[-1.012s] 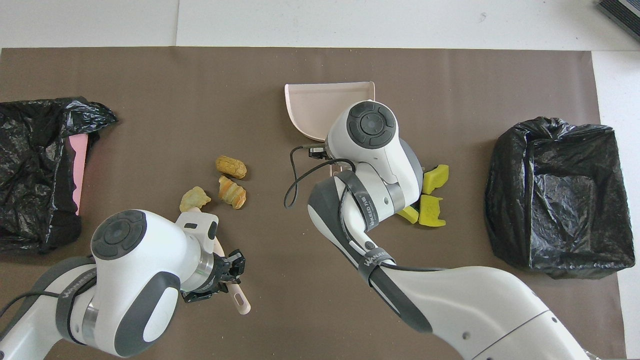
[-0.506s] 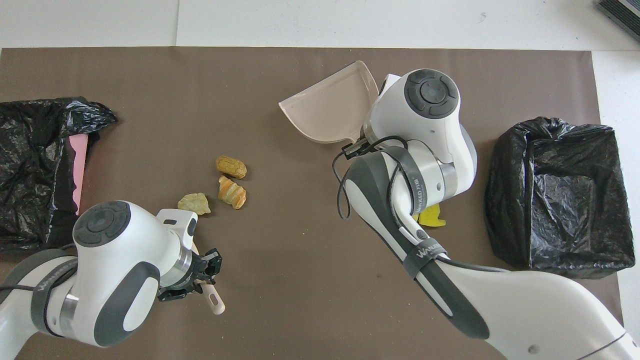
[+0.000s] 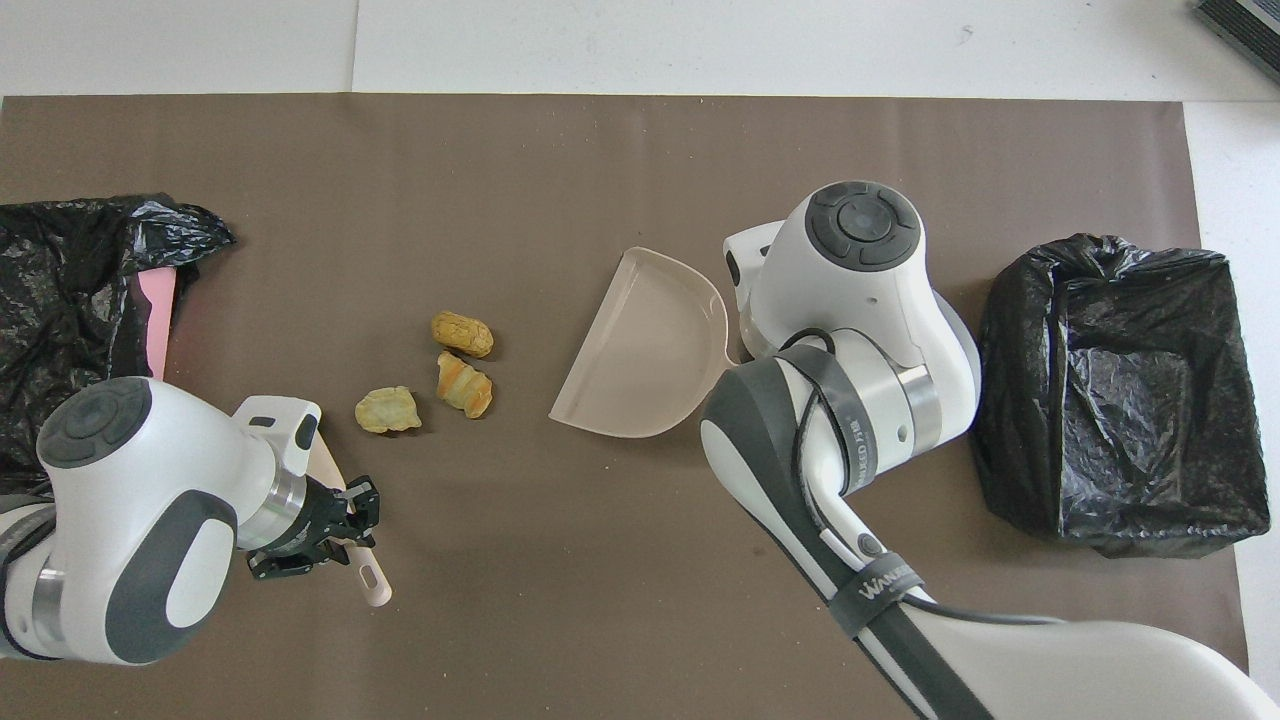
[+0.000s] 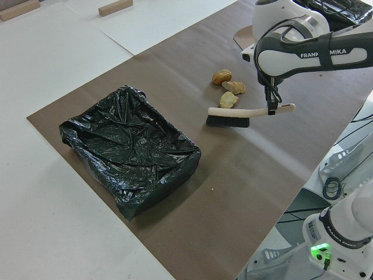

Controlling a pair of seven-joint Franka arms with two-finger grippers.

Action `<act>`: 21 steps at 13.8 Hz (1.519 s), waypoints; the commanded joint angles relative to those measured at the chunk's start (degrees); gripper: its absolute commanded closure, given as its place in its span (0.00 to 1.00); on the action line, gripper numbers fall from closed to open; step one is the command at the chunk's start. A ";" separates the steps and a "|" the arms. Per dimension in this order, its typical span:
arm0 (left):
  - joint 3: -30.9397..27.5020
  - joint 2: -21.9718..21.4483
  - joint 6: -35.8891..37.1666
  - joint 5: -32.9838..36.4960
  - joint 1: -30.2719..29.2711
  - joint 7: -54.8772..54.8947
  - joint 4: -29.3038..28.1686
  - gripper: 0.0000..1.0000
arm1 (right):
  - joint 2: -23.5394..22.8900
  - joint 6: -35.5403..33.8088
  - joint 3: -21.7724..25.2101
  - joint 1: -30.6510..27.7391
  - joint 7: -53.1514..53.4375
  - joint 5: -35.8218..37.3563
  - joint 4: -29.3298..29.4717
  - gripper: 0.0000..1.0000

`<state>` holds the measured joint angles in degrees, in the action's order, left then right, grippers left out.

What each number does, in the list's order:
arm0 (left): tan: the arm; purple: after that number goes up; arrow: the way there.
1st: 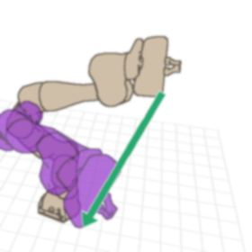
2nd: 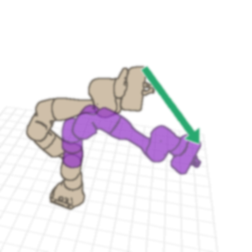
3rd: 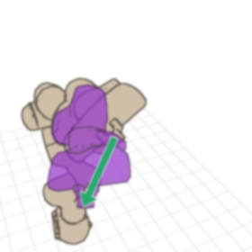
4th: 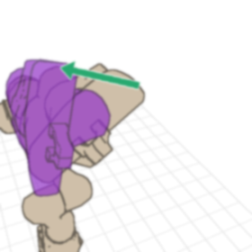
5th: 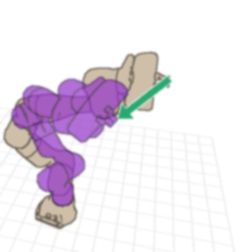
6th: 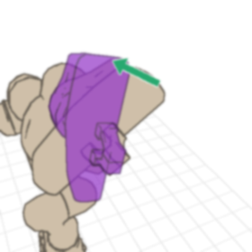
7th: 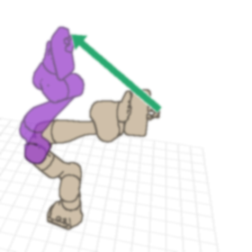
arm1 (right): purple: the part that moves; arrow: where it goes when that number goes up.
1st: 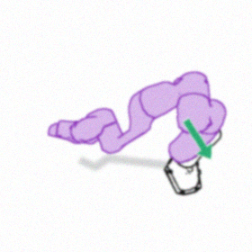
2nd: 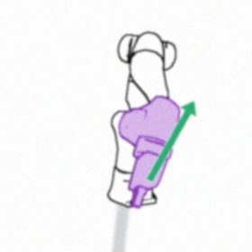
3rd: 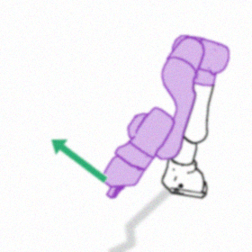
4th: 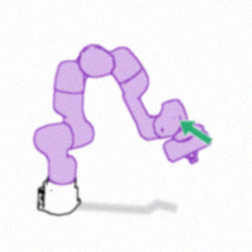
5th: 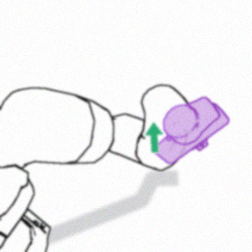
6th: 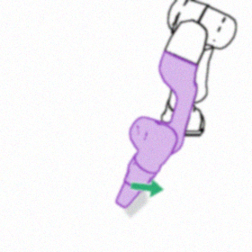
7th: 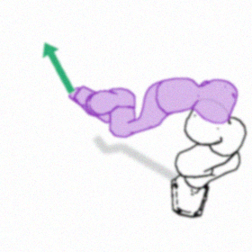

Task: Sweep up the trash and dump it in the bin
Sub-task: 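Lift the dustpan with the right gripper while the left gripper raises the brush, then sweep the tan chunks into the dustpan with the left gripper's brush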

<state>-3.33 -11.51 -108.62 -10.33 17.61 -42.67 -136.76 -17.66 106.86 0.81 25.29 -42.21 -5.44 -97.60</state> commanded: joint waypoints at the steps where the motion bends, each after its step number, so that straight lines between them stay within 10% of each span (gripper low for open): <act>1: 0.34 2.71 -4.57 0.66 0.49 1.27 0.44 1.00 | 0.62 2.99 -0.37 1.69 -3.67 1.04 -3.39 1.00; 7: 0.25 12.99 -11.27 1.01 -0.39 16.57 9.83 1.00 | 0.35 10.56 -0.46 4.51 -3.49 2.62 -7.52 1.00; 15: 0.78 13.27 -12.05 4.09 0.23 34.14 10.12 1.00 | 0.79 11.35 -0.46 5.21 -0.59 2.54 -8.93 1.00; 21: 0.96 12.47 -15.39 -3.25 11.73 34.50 9.06 1.00 | 0.88 11.26 -0.37 5.21 -0.50 2.45 -9.36 1.00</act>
<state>-1.70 1.67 -122.07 -9.55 26.19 -8.09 -127.05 -18.08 117.08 0.65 30.38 -43.97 -3.35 -104.65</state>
